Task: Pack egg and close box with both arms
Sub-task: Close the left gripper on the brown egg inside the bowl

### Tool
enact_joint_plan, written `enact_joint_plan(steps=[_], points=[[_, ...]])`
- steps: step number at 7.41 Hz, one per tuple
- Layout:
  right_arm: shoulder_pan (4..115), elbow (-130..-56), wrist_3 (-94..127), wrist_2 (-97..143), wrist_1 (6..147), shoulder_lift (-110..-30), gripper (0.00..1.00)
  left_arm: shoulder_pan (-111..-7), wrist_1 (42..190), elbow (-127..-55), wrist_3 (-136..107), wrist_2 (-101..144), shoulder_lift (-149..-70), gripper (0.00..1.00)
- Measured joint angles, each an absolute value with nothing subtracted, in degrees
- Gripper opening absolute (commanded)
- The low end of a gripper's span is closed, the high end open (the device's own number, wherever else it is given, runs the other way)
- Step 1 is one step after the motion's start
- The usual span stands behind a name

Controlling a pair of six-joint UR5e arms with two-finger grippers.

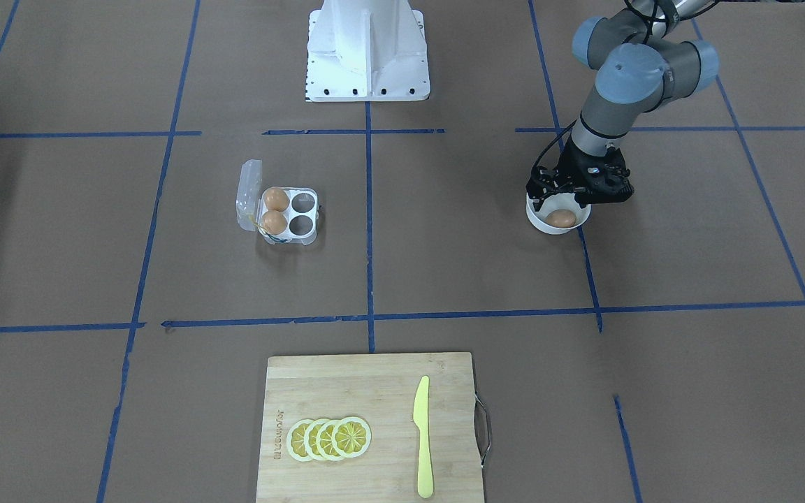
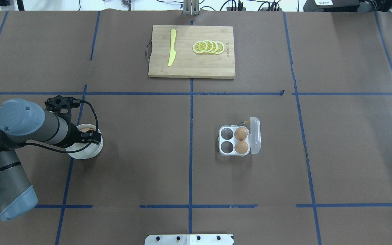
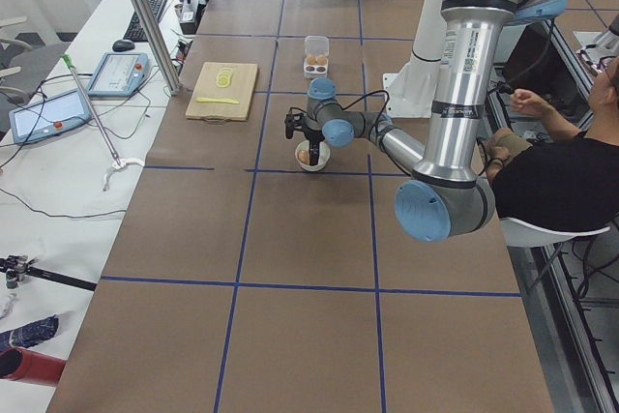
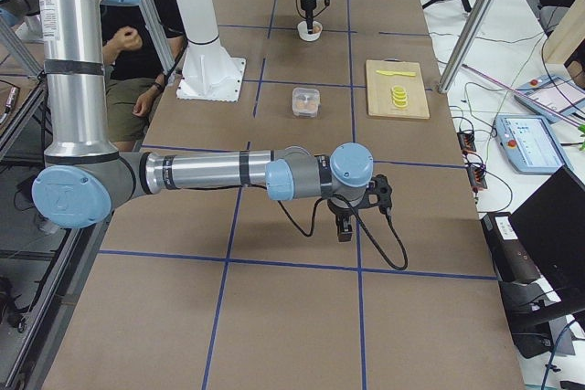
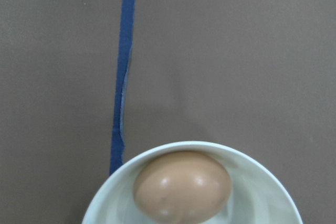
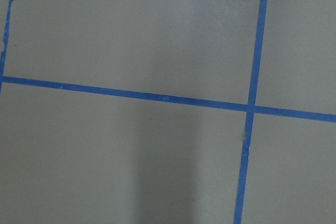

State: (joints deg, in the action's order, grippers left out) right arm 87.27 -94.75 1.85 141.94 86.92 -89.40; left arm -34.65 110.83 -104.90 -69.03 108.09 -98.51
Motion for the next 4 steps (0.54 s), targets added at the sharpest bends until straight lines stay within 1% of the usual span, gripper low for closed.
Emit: enact_joint_plan(steps=[2,3,4], points=[[87.27,-94.69,1.85,141.94,86.92,-89.49,1.00,-34.78,110.83,-103.97,-69.00,107.34,-98.90,0.89],[87.27,-94.68,1.85,141.94,86.92,-89.52,1.00,-34.83,110.83,-103.33,-69.00,106.60,-99.50,0.84],[87.27,-94.69,1.84,141.94,86.92,-89.54,1.00,-34.96,110.83,-102.74,-68.99,106.20,-99.97,0.74]])
